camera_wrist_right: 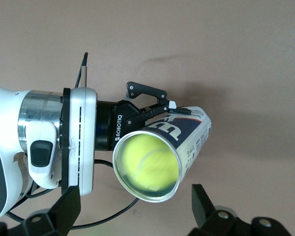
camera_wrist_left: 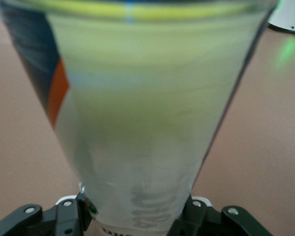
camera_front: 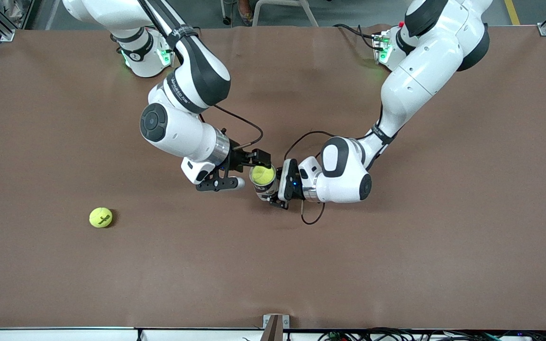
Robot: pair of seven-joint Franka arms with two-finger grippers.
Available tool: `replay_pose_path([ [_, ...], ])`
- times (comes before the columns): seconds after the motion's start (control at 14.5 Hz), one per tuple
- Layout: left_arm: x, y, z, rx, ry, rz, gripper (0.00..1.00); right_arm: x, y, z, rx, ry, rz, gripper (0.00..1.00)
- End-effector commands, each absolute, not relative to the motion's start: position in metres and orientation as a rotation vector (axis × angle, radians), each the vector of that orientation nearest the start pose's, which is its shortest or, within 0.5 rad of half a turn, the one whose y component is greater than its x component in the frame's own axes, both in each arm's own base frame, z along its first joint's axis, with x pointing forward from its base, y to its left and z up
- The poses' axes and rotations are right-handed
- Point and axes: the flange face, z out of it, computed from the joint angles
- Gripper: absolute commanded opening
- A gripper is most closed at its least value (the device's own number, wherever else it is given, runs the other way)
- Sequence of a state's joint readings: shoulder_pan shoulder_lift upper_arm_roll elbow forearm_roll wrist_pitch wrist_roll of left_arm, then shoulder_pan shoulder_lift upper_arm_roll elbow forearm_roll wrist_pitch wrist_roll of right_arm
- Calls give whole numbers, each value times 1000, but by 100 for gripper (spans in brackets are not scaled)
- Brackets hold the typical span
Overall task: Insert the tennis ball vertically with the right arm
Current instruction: 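Open the right gripper to drop the ball into the tube, then move the right gripper to the second tennis ball and grasp it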
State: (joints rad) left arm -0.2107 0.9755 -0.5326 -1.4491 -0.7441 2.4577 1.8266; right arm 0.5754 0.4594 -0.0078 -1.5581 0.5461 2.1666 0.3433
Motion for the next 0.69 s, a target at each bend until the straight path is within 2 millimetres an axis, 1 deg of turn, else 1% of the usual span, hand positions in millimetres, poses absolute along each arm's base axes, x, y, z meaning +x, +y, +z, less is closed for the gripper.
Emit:
replay_pose_path([
  [0.0, 594, -428, 155, 1494, -1781, 681, 66, 591, 383, 405, -2652, 112, 104, 100],
  [0.07, 593, -430, 155, 1491, -1781, 680, 66, 602, 360, 404, -2664, 152, 108, 100],
  [0.14, 592, -430, 154, 1490, -1785, 678, 66, 615, 328, 404, -2687, 202, 137, 100],
  [0.21, 592, -431, 155, 1490, -1786, 680, 66, 628, 288, 401, -2721, 250, 171, 100],
  [0.28, 592, -431, 154, 1490, -1786, 678, 66, 642, 249, 402, -2755, 293, 162, 100],
  [0.34, 592, -431, 155, 1490, -1785, 680, 66, 656, 205, 402, -2805, 320, 119, 100],
  [0.41, 593, -430, 155, 1492, -1784, 681, 66, 668, 167, 400, -2853, 336, 84, 100],
  [0.48, 593, -430, 155, 1492, -1784, 681, 66, 677, 131, 397, -2905, 319, 50, 100],
  [0.62, 592, -431, 155, 1491, -1783, 681, 66, 685, 78, 380, -3017, 211, 45, 100],
])
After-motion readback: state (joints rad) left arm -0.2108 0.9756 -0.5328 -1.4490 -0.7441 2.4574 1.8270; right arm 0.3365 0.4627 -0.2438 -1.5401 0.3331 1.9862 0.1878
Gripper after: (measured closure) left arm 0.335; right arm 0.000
